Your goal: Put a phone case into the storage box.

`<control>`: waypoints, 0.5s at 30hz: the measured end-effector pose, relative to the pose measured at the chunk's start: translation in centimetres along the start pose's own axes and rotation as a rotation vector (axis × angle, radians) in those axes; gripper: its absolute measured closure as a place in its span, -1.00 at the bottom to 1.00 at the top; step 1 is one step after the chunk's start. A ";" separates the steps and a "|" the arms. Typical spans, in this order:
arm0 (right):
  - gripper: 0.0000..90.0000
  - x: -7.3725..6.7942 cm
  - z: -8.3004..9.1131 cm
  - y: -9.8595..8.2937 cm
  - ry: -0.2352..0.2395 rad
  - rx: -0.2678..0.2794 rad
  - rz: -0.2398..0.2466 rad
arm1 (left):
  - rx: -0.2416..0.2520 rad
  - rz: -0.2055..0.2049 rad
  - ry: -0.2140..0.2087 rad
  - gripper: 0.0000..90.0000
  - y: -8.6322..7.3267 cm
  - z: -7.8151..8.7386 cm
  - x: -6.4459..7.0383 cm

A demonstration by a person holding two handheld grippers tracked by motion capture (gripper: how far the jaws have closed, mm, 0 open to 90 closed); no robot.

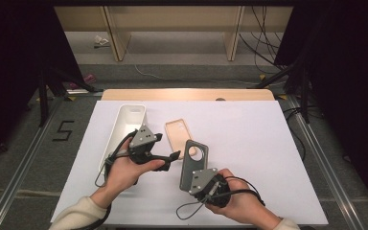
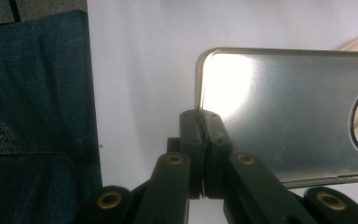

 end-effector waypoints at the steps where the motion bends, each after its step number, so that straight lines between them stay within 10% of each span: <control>1: 0.99 0.0 0.0 0.0 -0.002 0.000 0.001 | -0.004 0.008 -0.005 -0.66 0.1 -0.2 0.0; 15: 0.98 0.1 -0.1 0.3 -0.029 0.019 0.023 | -0.072 0.072 -0.037 -0.54 0.4 -2.8 -0.3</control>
Point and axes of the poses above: each handheld gripper's, and its own axes: z roughly backward along the jaws, y roughly out of its top, x roughly to its right, the point moved 8 cm from there along -z, roughly forward along the jaws, and after that the axes turned 10 degrees about -z, right-handed, at the moved point
